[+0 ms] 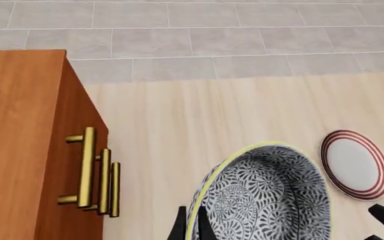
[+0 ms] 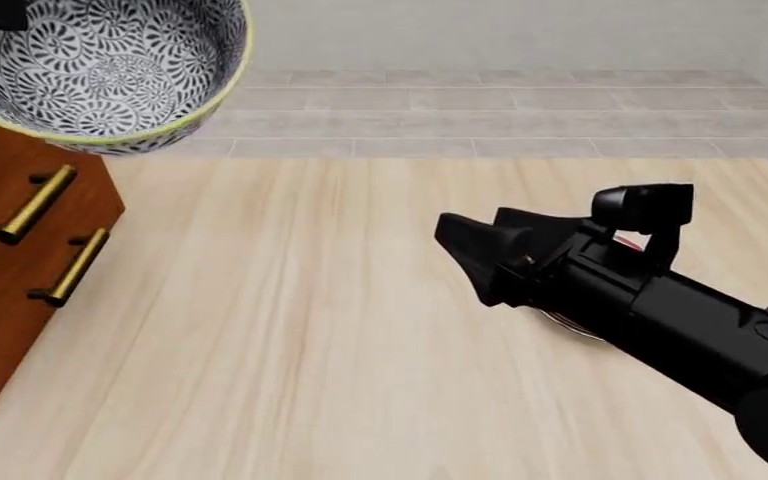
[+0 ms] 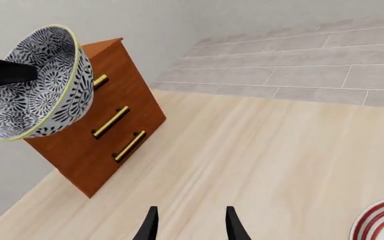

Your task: Put the bowl on top of the cabinet.

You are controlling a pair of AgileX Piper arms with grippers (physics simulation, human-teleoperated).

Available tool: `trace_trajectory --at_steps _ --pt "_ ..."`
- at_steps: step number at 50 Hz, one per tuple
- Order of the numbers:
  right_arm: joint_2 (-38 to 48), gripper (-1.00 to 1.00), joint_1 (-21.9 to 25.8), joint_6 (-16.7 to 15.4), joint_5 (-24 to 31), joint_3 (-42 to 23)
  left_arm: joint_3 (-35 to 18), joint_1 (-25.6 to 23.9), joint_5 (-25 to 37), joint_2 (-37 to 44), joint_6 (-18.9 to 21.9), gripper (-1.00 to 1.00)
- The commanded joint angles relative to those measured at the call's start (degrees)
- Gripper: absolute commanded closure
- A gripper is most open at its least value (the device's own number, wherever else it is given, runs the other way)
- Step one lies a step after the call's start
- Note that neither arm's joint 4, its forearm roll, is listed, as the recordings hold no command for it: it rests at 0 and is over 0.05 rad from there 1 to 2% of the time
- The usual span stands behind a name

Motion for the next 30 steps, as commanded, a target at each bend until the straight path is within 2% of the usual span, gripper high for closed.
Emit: trace_trajectory --at_steps 1,5,13,16,17,18,30 --pt "0.1 -1.0 0.1 0.1 -0.1 0.1 -4.2 1.1 3.7 0.3 -2.9 1.0" --pt "0.1 -1.0 0.1 0.1 -0.1 0.1 -6.2 3.4 5.3 0.4 -1.7 1.0" --pt "0.2 -1.0 0.1 0.1 -0.1 0.1 -8.6 7.1 6.8 -0.3 -3.4 1.0" --pt "0.1 -1.0 0.1 0.1 -0.1 0.1 -8.9 7.8 7.1 -0.6 -3.3 1.0" --pt "0.1 -1.0 0.1 0.1 -0.1 0.1 -9.3 9.5 7.2 -0.6 -2.7 1.0" --pt "0.2 -1.0 0.1 0.0 -0.1 0.1 -9.4 8.6 7.5 -0.6 -3.2 1.0" --pt "0.3 -1.0 0.1 0.2 -0.3 0.1 -11.8 16.7 8.0 -0.4 -2.0 1.0"
